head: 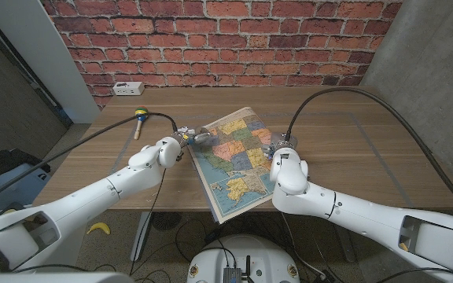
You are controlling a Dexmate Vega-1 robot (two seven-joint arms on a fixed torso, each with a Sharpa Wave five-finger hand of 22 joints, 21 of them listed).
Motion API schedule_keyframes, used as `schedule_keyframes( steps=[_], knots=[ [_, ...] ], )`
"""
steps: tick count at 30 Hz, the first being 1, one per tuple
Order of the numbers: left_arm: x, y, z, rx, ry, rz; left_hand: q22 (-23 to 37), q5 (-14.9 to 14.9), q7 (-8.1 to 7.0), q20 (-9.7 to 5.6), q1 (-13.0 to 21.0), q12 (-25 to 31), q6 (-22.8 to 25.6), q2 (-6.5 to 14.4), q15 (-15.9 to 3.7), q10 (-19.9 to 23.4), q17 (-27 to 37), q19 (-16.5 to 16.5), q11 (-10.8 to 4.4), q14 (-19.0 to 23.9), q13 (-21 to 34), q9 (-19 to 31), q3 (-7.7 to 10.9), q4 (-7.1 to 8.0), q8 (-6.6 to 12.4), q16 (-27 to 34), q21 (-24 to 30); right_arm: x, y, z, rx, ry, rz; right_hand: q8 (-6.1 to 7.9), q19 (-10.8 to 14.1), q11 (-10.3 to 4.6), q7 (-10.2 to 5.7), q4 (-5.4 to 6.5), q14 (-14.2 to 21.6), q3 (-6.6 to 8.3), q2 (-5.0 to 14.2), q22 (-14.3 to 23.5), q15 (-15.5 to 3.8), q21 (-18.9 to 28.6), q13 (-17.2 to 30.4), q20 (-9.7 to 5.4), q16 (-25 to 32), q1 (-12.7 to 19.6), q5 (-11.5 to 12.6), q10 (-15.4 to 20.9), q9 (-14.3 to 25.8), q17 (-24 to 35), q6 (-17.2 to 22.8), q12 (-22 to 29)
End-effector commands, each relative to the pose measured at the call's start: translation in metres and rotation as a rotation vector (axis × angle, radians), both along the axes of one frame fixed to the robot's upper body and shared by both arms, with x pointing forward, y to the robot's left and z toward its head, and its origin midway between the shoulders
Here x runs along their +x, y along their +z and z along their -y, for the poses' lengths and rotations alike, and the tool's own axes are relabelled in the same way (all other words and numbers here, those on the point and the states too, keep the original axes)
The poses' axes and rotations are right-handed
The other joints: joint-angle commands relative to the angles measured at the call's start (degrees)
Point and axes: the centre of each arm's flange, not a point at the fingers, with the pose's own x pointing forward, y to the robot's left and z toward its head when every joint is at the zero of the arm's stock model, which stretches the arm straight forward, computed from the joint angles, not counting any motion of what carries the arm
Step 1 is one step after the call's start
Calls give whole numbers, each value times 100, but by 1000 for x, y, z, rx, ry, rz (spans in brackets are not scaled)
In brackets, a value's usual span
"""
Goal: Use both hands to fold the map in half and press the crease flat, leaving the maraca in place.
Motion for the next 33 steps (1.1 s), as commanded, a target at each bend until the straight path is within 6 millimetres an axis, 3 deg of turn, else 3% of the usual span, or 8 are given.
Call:
schedule_keyframes(
  steps=[1, 4, 7, 11, 20, 29, 32, 33],
  knots=[
    [-14, -2, -6, -78, -46, 211, 41, -46, -210, 212, 151, -25, -518, 19, 99, -511, 26, -347, -80, -307, 18, 9, 35, -158, 18, -51, -236, 4, -4, 1, 3, 1, -46, -11, 87, 69, 8, 61, 76, -11, 37, 19, -24, 70, 18, 1, 60, 18, -10, -95, 20, 61, -27, -12],
    [-25, -5, -10, -158, -102, 390, 47, -72, -353, 209, 209, -6, -662, -4, 84, -685, 29, -545, -110, -537, 35, 20, 35, -242, 34, -55, -340, 4, -3, 1, 4, 3, -40, -7, 95, 88, 5, 72, 91, -19, 39, 20, -15, 81, 23, 7, 70, 14, -11, -99, 21, 60, -29, -9],
    [-30, -6, -13, -208, -138, 479, 55, -105, -603, 233, 308, 7, -993, -25, 96, -950, 31, -610, -144, -715, 49, 21, 39, -385, 9, -30, -399, 3, -3, 0, 2, 3, -35, -6, 103, 83, -1, 81, 93, -23, 44, 20, -9, 92, 26, 14, 75, 13, -11, -85, 23, 60, -37, -1],
    [-35, -7, -16, -247, -183, 560, 60, -117, -721, 211, 362, -7, -1141, -25, 102, -1119, 29, -589, -162, -773, 50, 17, 43, -461, 6, -20, -405, 2, -3, -1, -1, 5, -31, 1, 106, 99, -2, 92, 99, -31, 46, 20, -7, 103, 30, 20, 82, 10, -12, -63, 25, 58, -31, 12],
    [-42, -7, -19, -301, -251, 640, 68, -128, -787, 137, 436, 43, -1284, -7, 75, -1117, 26, -400, -173, -712, 45, 9, 56, -554, 18, 20, -345, -2, 1, -2, 4, 5, 9, 14, 122, 101, -4, 112, 91, -29, 55, 19, -9, 130, 32, 24, 67, 11, -9, -74, 29, 32, -17, 12],
    [-45, -7, -21, -302, -261, 653, 73, -134, -745, 60, 490, 91, -1227, 17, -3, -1043, 24, -331, -171, -649, 41, 5, 68, -619, 70, 38, -328, -15, 11, -5, 6, 19, 194, -91, -50, -59, -231, 161, -615, 257, -15, -20, -48, 193, -53, 30, -862, -37, 6, -922, 39, -676, -849, -341],
    [-45, -7, -22, -306, -261, 656, 75, -135, -737, 48, 500, 101, -1223, 22, -23, -1025, 23, -320, -161, -644, 40, 4, 69, -632, 75, 37, -326, -20, 13, -7, 1, 25, 256, -99, -248, -254, -362, 121, -997, 365, -63, -56, -39, 175, -101, 14, -1293, -45, 5, -1378, 40, -955, -1314, -491],
    [-46, -7, -22, -308, -261, 657, 75, -135, -739, 50, 502, 102, -1225, 23, -29, -1022, 23, -321, -168, -641, 40, 4, 70, -636, 75, 38, -327, -21, 13, -7, 1, 30, 276, -95, -296, -246, -363, 107, -1146, 392, -68, -67, -40, 168, -111, 17, -1415, -40, 6, -1530, 41, -1015, -1421, -533]
  ],
)
